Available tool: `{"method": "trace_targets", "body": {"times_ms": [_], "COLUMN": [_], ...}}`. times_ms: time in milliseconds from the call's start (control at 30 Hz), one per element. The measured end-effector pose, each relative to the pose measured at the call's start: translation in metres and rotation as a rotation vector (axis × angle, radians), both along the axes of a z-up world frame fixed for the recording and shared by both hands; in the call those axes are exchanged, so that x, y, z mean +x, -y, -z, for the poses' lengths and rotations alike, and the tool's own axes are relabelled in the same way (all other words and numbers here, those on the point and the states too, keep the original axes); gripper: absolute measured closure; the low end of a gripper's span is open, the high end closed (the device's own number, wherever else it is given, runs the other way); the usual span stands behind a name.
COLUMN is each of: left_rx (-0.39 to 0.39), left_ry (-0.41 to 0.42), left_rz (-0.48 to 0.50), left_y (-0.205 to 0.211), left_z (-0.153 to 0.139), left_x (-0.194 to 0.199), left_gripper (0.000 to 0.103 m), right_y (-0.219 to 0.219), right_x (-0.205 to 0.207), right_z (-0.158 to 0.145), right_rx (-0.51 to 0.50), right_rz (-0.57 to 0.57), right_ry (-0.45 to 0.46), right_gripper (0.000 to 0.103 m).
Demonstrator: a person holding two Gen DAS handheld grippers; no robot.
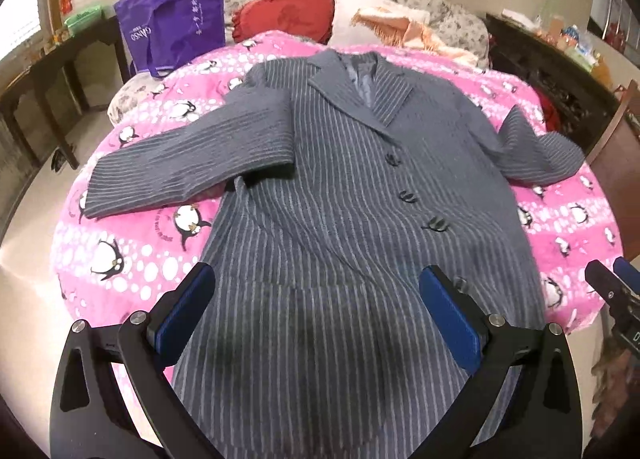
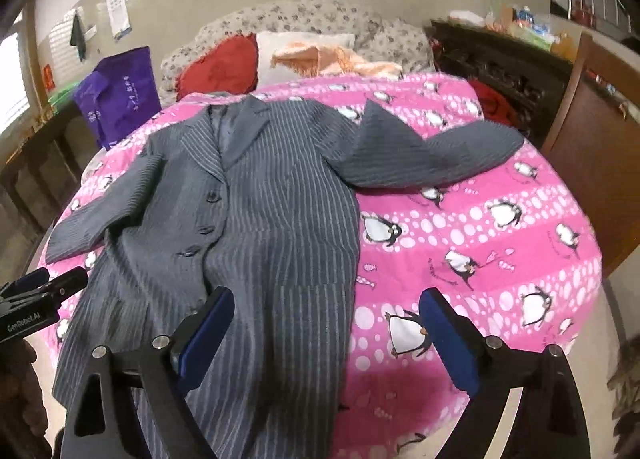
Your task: Fold large clothes
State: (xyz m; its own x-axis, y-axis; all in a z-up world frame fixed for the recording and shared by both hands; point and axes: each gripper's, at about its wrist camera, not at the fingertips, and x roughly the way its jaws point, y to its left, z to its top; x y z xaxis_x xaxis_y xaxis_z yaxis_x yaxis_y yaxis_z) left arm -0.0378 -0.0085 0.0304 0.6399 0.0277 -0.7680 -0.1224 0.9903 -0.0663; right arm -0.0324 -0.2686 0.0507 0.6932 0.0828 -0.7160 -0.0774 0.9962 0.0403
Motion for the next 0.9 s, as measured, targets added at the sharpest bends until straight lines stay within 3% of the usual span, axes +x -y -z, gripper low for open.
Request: {"method": "trace_targets", "body": {"times_ms": [200, 467, 633, 900], "left_rx": [0.0, -0.002, 0.006, 0.027], "left_ry": [0.064, 0.06, 0.045, -0.011], "left_rz": [-0.018, -0.04, -0.026, 0.003], "left_y": [-0.009, -0.016, -0.008, 0.002], "left_z": [-0.016, -0.013, -0.006, 0.018], "left_x": [-0.019, -0.016, 0.0, 0.029], "left_gripper": [0.001, 0.001, 0.001, 0.001], "right_y": [-0.013, -0.022, -0.021, -0.005], "right_x": [-0.016, -0.024, -0.029, 0.007], "right_z": [-0.016, -0.026, -0.032, -0.018], "right_rx": [-0.043, -0.045, -0.103, -0.037], "right_rz": [-0.024, -0.043, -0.073, -0.061], "right_ry": [0.044, 0.085, 0.148, 0.084], "right_gripper": [0.01, 0.01, 0.01, 0.01]}}
